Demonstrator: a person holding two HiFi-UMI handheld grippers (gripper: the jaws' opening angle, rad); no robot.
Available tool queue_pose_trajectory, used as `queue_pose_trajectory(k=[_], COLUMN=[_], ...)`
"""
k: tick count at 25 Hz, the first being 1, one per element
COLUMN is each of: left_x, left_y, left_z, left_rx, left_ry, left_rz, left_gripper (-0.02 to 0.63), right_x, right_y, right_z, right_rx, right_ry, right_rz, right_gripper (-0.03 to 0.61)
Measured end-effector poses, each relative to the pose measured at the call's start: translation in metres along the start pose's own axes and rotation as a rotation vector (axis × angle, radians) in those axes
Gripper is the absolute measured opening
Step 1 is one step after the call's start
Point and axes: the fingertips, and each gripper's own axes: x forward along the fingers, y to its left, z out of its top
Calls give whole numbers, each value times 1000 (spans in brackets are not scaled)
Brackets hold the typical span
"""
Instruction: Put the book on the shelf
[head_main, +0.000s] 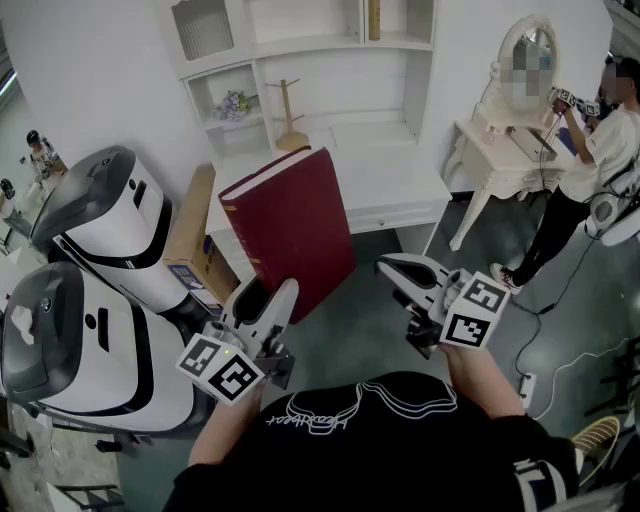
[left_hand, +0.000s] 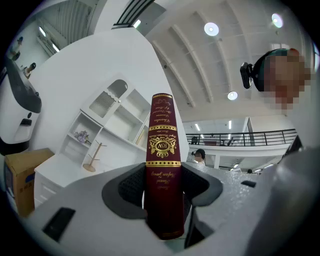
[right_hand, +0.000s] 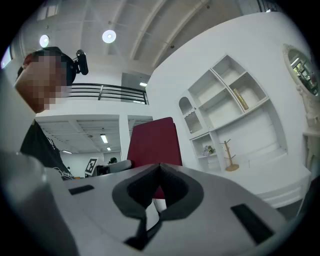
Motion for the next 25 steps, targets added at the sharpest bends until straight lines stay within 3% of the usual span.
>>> queue_pose_trajectory(k=[25], left_x=[99], left_y=[-21], left_z=[-32], left_rx=[-3], left_ry=[-32], left_rz=[-4], left_gripper=[206], right_x=[-47], right_y=[-87], right_z=[21], right_rx=[-2], right_ry=[-5], right_rz=[11], right_gripper=[3])
